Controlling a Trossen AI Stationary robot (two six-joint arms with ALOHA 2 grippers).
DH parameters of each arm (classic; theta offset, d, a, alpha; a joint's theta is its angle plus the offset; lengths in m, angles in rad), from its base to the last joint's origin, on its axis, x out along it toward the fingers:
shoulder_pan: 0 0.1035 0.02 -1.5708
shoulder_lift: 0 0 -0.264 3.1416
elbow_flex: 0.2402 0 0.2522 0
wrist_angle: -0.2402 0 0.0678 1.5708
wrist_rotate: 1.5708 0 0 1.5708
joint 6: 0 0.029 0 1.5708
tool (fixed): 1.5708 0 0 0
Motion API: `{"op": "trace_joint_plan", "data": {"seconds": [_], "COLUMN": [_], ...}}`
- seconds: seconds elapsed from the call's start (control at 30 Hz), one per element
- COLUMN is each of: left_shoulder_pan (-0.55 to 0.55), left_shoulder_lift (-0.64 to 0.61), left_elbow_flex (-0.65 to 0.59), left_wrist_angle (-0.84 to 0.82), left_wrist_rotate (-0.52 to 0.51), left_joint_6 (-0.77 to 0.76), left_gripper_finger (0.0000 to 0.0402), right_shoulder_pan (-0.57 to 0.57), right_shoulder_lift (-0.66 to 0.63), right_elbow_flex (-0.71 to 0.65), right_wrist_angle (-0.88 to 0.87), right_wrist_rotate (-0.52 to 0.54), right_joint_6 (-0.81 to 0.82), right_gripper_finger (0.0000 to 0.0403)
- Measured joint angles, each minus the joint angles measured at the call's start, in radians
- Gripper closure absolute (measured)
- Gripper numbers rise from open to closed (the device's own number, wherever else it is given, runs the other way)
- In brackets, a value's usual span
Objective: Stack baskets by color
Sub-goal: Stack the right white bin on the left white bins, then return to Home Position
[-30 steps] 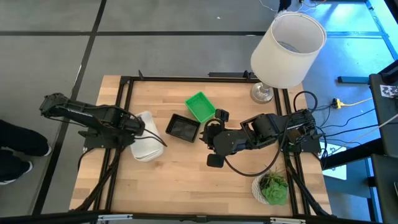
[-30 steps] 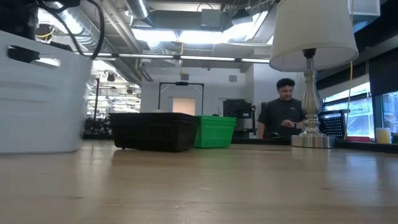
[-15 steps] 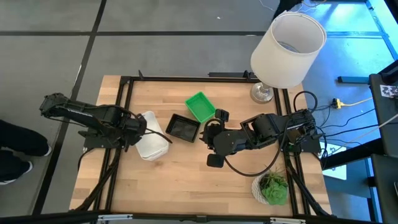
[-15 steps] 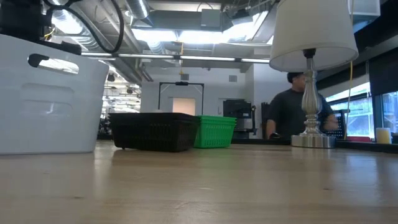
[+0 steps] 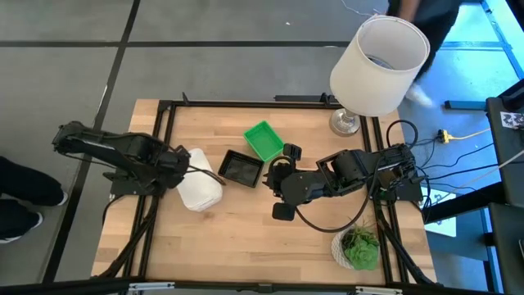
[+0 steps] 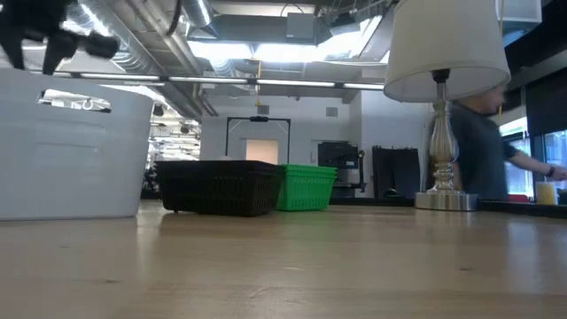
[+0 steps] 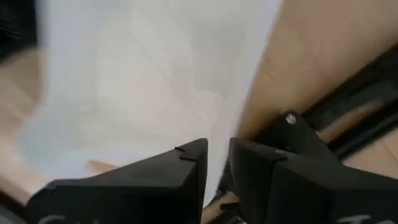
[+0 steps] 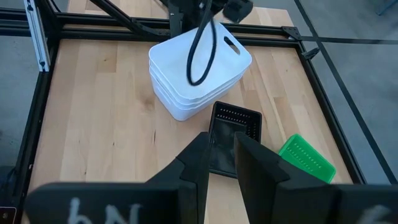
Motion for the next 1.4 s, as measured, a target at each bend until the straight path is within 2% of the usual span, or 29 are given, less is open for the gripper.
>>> {"op": "trace_joint_plan", "data": {"seconds": [0.13,0.23,0.33,0.47,0.67,0.8,0.97,1.1,1.23,1.4], "left_shoulder_pan": [0.0,0.001,0.0,0.001,0.001,0.0,0.001,0.0,0.0,-0.019], "left_shoulder_lift": [0.0,-0.001,0.0,0.0,0.0,0.0,0.0,0.0,-0.034,-0.126], "left_elbow_flex": [0.107,0.156,0.158,0.158,0.158,0.158,0.17,0.223,0.3,0.361], "left_wrist_angle": [-0.001,0.096,0.201,0.231,0.237,0.254,0.271,0.274,0.273,0.279], "left_wrist_rotate": [0.002,0.083,0.17,0.224,0.237,0.229,0.287,0.288,0.254,0.148], "left_joint_6": [-0.07,-0.198,-0.346,-0.476,-0.663,-0.712,-0.742,-0.76,-0.751,-0.756], "left_gripper_finger": [0.0346,0.0344,0.0344,0.0347,0.0348,0.035,0.0388,0.0396,0.04,0.0401], "right_shoulder_pan": [0.0,0.0,0.0,0.0,0.0,0.0,-0.004,-0.008,0.001,0.047], "right_shoulder_lift": [0.0,0.0,0.0,0.0,0.001,0.001,0.001,-0.019,-0.075,-0.154], "right_elbow_flex": [0.0,0.0,0.0,0.0,-0.004,-0.004,0.001,0.001,0.002,0.002], "right_wrist_angle": [0.0,0.0,0.0,0.0,-0.011,-0.011,-0.023,-0.075,-0.16,-0.247], "right_wrist_rotate": [0.0,0.0,0.0,-0.017,-0.114,-0.114,-0.072,-0.081,-0.081,-0.078], "right_joint_6": [0.0,0.0,0.001,0.028,0.002,-0.008,-0.056,-0.054,-0.043,0.012], "right_gripper_finger": [0.0328,0.0328,0.0328,0.0328,0.0328,0.0337,0.0392,0.0394,0.04,0.0401]}}
